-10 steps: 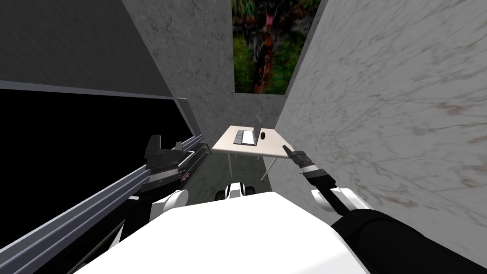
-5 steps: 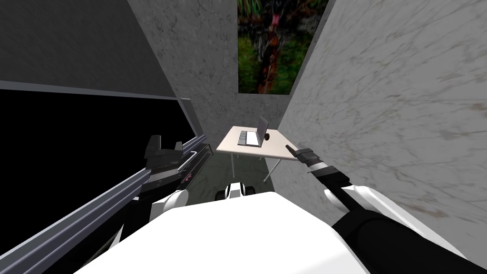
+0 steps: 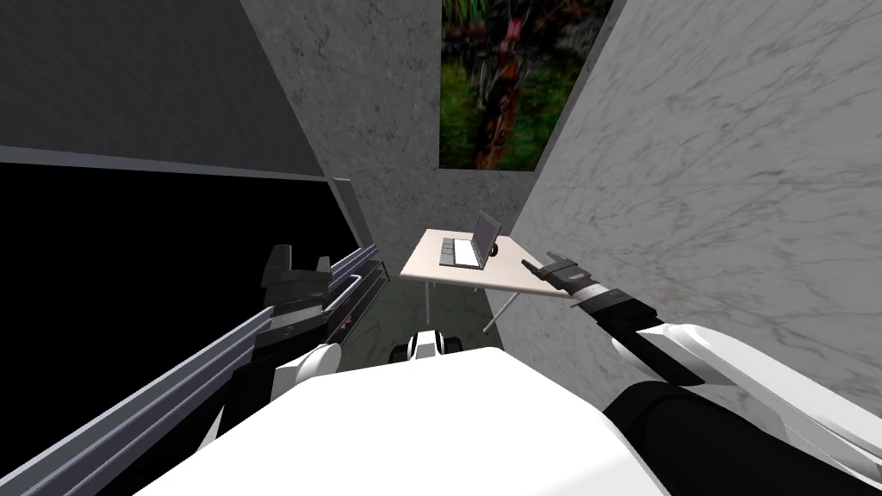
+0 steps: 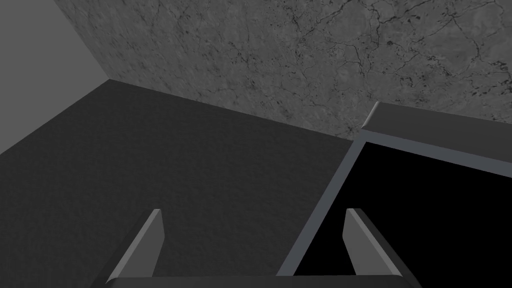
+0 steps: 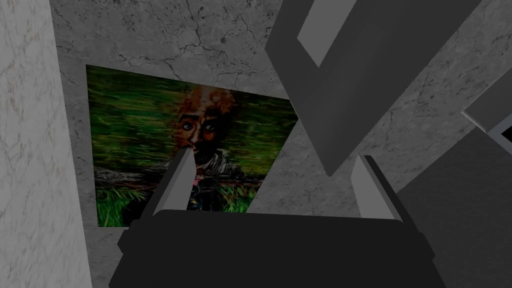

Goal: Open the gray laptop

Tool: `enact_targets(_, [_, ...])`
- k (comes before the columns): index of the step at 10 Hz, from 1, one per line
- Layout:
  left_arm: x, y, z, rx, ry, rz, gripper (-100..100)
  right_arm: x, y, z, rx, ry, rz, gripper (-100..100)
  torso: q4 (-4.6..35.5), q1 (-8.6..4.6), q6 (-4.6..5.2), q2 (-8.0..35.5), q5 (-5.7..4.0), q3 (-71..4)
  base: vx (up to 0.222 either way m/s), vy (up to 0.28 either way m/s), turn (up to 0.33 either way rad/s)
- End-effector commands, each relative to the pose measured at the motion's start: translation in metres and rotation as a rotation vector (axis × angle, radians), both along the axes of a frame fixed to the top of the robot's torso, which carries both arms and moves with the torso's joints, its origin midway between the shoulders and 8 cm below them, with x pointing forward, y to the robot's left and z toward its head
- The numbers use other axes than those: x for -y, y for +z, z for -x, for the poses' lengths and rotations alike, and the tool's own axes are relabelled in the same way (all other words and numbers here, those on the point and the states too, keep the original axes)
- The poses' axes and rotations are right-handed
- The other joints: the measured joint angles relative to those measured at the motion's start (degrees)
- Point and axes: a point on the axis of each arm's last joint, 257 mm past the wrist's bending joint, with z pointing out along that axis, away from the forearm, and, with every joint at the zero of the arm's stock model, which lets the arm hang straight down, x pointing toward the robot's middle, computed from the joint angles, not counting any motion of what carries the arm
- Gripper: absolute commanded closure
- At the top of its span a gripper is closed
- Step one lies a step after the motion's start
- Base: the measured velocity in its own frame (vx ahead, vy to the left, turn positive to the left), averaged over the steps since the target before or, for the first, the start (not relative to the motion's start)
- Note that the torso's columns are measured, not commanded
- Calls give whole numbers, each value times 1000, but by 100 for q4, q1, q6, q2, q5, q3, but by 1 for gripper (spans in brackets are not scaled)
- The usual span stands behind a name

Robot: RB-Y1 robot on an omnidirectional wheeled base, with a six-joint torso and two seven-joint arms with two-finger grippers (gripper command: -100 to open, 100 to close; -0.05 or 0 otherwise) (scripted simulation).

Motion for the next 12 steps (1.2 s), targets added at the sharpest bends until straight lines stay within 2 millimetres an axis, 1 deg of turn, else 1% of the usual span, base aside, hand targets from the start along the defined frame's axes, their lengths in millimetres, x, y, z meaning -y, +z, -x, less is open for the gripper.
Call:
enact_targets(1, [0,0,0,0,0,0,0,6,16,-4,-21,-3,162,-100,-1,-2,0,-1,0,-1,53,108,22])
enact_targets(2, [0,0,0,0,0,0,0,5,17,-6,-23,3,166,-100,0,-9,0,0,-3,0,30,69,7])
enact_targets(4, [0,0,0,0,0,0,0,6,30,-11,-33,5,285,-100,2,-22,0,6,-7,4,36,67,22])
enact_targets(8, [0,0,0,0,0,0,0,3,55,-23,-38,19,489,-100,-1,3,0,-3,2,-3,55,106,20])
enact_targets(12, [0,0,0,0,0,0,0,-5,70,-34,-32,39,611,-100,2,-20,1,8,-6,5,34,63,14])
